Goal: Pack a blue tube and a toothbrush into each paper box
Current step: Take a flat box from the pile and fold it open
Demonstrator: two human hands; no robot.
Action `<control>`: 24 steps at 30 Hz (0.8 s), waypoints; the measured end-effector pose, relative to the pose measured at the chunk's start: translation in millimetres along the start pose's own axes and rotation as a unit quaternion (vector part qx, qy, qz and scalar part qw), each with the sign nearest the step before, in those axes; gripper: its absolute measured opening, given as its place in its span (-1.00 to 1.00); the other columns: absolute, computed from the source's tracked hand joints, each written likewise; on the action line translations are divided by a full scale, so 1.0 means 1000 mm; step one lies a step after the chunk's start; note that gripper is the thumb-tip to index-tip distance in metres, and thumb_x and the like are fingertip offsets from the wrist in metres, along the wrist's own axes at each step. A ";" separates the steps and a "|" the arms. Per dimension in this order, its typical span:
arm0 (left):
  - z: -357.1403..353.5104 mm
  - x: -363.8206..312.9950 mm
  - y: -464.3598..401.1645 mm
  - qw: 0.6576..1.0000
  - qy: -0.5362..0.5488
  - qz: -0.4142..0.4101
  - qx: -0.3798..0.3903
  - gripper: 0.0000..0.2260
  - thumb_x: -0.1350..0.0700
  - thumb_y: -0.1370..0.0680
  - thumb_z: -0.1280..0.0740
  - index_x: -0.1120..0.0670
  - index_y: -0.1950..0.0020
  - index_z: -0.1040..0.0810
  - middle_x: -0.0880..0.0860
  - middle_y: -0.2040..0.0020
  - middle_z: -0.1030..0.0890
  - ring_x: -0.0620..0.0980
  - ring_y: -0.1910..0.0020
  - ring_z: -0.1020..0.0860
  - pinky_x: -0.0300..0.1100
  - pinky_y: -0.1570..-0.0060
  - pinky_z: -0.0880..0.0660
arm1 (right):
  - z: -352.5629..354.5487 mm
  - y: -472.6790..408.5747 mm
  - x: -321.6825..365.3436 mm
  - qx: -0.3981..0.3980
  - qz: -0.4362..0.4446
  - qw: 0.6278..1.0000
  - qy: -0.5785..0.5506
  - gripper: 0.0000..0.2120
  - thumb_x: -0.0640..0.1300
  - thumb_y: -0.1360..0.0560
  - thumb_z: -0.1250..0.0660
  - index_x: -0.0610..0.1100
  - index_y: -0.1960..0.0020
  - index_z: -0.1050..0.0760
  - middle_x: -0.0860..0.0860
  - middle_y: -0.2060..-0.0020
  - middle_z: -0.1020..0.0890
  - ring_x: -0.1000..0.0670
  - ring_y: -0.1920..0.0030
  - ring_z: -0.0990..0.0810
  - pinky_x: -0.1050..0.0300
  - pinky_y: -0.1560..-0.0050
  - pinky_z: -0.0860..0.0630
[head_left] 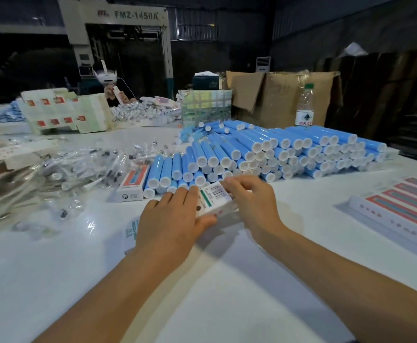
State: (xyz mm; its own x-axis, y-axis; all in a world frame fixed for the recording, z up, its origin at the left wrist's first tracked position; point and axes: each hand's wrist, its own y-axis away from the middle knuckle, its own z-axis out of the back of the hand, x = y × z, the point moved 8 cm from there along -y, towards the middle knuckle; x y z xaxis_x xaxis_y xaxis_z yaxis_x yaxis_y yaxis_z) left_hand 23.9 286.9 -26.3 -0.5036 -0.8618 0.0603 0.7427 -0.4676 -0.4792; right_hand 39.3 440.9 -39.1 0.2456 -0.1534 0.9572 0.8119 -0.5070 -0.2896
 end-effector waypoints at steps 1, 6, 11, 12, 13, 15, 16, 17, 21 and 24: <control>0.001 0.001 0.000 1.000 -0.003 0.002 -0.004 -0.35 -0.36 -0.49 0.08 -0.02 -0.48 -0.09 -0.09 -0.33 -0.36 -0.05 -0.27 -0.35 -0.15 -0.09 -0.30 | -0.007 0.003 0.000 0.031 -0.004 1.000 0.005 -0.92 -0.02 -0.51 -0.35 0.03 0.14 -0.59 -0.07 0.04 -0.62 -0.06 0.04 -0.64 -0.12 0.00 -0.59; 0.004 0.012 0.001 1.000 -0.009 0.025 -0.008 -0.34 -0.37 -0.47 0.10 -0.03 -0.46 -0.12 -0.07 -0.33 -0.37 -0.02 -0.27 -0.37 -0.14 -0.06 -0.30 | 0.006 0.005 0.016 -0.006 0.056 0.998 0.041 -0.89 -0.06 -0.57 -0.24 0.04 0.10 -0.52 0.11 0.01 -0.54 0.14 -0.05 -0.49 0.35 -0.02 -0.39; 0.005 0.024 0.000 0.998 -0.016 0.066 -0.003 -0.38 -0.35 -0.51 0.03 -0.01 -0.46 -0.12 -0.04 -0.36 -0.34 0.01 -0.30 -0.35 -0.11 -0.12 -0.31 | 0.009 0.019 0.035 -0.026 0.146 0.978 0.145 -0.82 -0.16 -0.51 -0.34 0.04 0.25 -0.53 0.16 0.22 -0.54 0.07 0.12 -0.47 0.31 0.08 -0.35; 0.004 0.024 0.000 0.998 -0.017 0.068 -0.002 -0.37 -0.34 -0.52 0.03 -0.01 -0.46 -0.11 -0.03 -0.36 -0.35 0.02 -0.30 -0.35 -0.11 -0.12 -0.31 | 0.004 0.021 0.036 -0.014 0.159 0.971 0.177 -0.83 -0.16 -0.51 -0.34 0.02 0.24 -0.58 0.15 0.24 -0.58 0.03 0.10 -0.48 0.20 0.02 -0.37; 0.003 0.023 -0.001 0.998 -0.019 0.066 0.001 -0.37 -0.35 -0.52 0.03 0.00 -0.47 -0.11 -0.03 -0.36 -0.35 0.02 -0.30 -0.35 -0.11 -0.12 -0.31 | -0.001 0.023 0.036 -0.002 0.169 0.963 0.210 -0.85 -0.16 -0.51 -0.34 -0.03 0.19 -0.65 0.12 0.23 -0.62 -0.01 0.07 -0.49 0.08 -0.03 -0.38; 0.001 0.020 -0.001 0.998 -0.019 0.060 0.005 -0.36 -0.35 -0.52 0.03 0.00 -0.48 -0.10 -0.03 -0.36 -0.35 0.02 -0.31 -0.34 -0.11 -0.13 -0.30 | -0.009 0.027 0.036 0.020 0.177 0.952 0.248 -0.84 -0.14 -0.53 -0.33 -0.07 0.11 -0.69 0.07 0.20 -0.65 -0.05 0.03 -0.48 -0.04 -0.09 -0.36; 0.000 0.019 -0.001 0.998 -0.019 0.057 0.005 -0.36 -0.35 -0.52 0.02 0.00 -0.48 -0.10 -0.03 -0.36 -0.35 0.02 -0.31 -0.34 -0.11 -0.13 -0.30 | -0.011 0.028 0.035 0.029 0.177 0.950 0.255 -0.83 -0.13 -0.53 -0.32 -0.07 0.10 -0.69 0.09 0.24 -0.63 -0.05 0.03 -0.47 -0.06 -0.09 -0.36; -0.001 0.018 0.000 0.998 -0.020 0.054 0.005 -0.37 -0.34 -0.52 0.01 0.00 -0.48 -0.11 -0.04 -0.36 -0.35 0.02 -0.32 -0.34 -0.11 -0.14 -0.29 | -0.013 0.029 0.035 0.036 0.175 0.950 0.257 -0.83 -0.12 -0.53 -0.32 -0.06 0.11 -0.69 0.14 0.29 -0.59 -0.04 0.05 -0.46 -0.06 -0.07 -0.37; -0.002 0.013 0.001 0.999 -0.031 0.035 -0.006 -0.39 -0.34 -0.53 0.01 0.00 -0.45 -0.15 -0.04 -0.32 -0.39 0.01 -0.27 -0.37 -0.11 -0.10 -0.29 | -0.012 0.026 0.029 0.045 0.137 0.959 0.244 -0.86 -0.12 -0.51 -0.34 -0.07 0.17 -0.65 0.25 0.39 -0.52 0.17 0.20 -0.50 0.13 0.08 -0.40; 0.001 0.009 0.001 0.999 -0.035 0.026 -0.014 -0.39 -0.34 -0.53 0.01 0.01 -0.45 -0.13 -0.04 -0.33 -0.38 0.00 -0.27 -0.36 -0.12 -0.09 -0.29 | -0.010 0.025 0.025 0.047 0.099 0.972 0.210 -0.85 -0.15 -0.51 -0.32 -0.01 -0.04 -0.59 0.15 0.39 -0.54 0.12 0.21 -0.53 0.02 -0.02 -0.46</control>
State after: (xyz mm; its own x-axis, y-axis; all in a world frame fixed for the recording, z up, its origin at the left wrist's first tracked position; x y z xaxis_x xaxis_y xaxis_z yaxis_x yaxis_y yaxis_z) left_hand 20.5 278.5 -25.6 -0.4325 -0.8966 0.0948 0.7536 -0.4172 -0.5079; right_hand 60.3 415.6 -22.1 0.1800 -0.5829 0.7923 0.8200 -0.3560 -0.4482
